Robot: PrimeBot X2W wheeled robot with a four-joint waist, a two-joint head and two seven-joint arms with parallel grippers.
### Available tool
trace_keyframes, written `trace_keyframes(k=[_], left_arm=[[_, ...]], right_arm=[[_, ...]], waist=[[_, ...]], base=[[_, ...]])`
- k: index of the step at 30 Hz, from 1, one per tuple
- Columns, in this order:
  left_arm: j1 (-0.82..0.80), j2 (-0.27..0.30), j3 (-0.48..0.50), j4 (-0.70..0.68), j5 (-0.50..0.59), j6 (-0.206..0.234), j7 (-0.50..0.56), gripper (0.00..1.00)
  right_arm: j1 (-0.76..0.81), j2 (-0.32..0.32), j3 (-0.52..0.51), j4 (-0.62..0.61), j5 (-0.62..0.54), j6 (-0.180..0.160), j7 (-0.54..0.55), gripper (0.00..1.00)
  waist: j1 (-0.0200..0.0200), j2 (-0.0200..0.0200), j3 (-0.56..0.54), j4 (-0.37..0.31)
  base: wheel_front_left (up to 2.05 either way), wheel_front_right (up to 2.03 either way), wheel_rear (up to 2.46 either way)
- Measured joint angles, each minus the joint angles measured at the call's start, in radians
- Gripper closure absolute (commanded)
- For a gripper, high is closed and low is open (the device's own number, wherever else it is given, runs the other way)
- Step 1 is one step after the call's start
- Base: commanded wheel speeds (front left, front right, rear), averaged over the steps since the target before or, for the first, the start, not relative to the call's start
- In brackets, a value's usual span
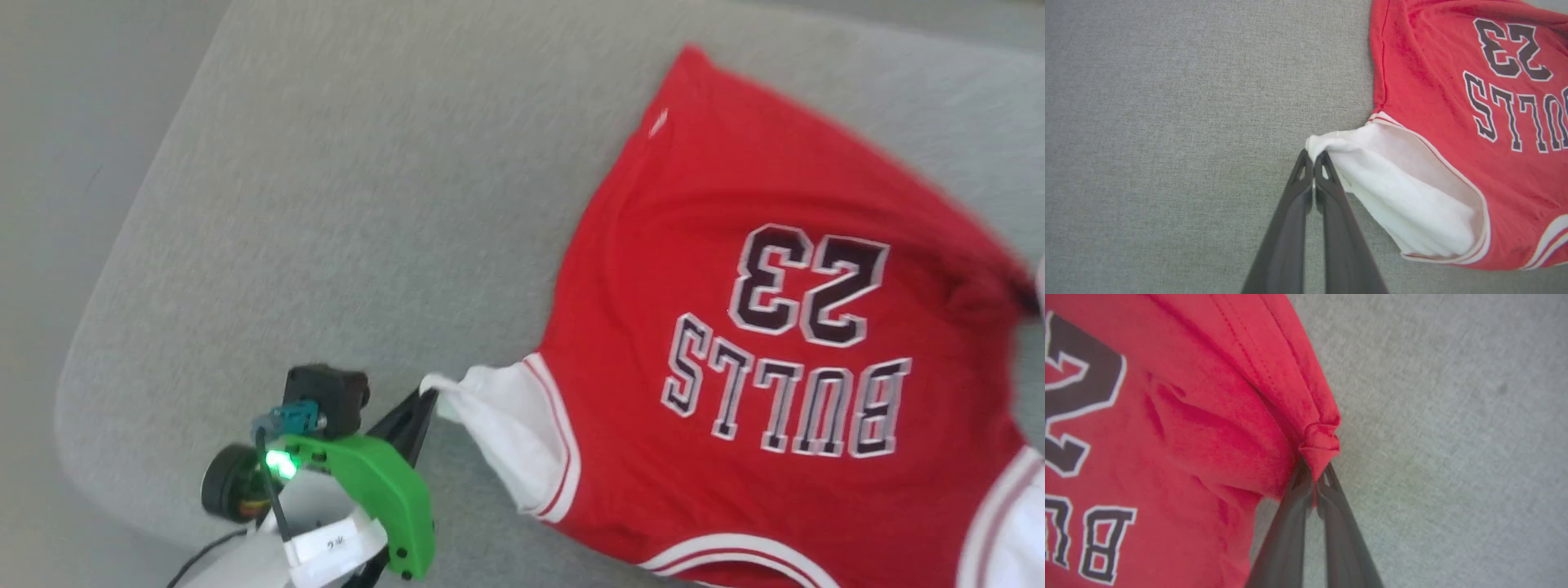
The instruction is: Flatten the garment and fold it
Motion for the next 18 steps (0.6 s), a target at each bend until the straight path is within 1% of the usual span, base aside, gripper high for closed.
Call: trace_keyframes(k=[4,9,14,18], left_arm=[[0.032,0.016,0.002,0.008,-0.011,0.010,0.005,1.00],[0.062,0.027,0.014,0.010,-0.037,0.025,0.005,1.00],[0.091,0.046,0.025,0.005,-0.048,0.040,0.002,1.00],[0.104,0.049,0.029,0.002,-0.053,0.047,-0.004,1.00]], right_arm=[[0.116,-0.009,0.004,-0.014,0.060,0.000,-0.025,1.00],[0.248,-0.019,-0.030,-0.035,0.100,0.000,-0.050,1.00],[0.387,-0.014,-0.097,-0.055,0.120,0.000,-0.059,1.00],[0.495,-0.005,-0.156,-0.060,0.120,0.000,-0.049,1.00]], waist=[[0.0000,0.0000,-0.074,-0.047],[0.0000,0.0000,-0.146,-0.104],[0.0000,0.0000,-0.205,-0.157],[0.0000,0.0000,-0.240,-0.191]], base=[[0.00,0.00,0.00],[0.00,0.00,0.00],[0.00,0.00,0.00],[0.00,0.00,0.00]])
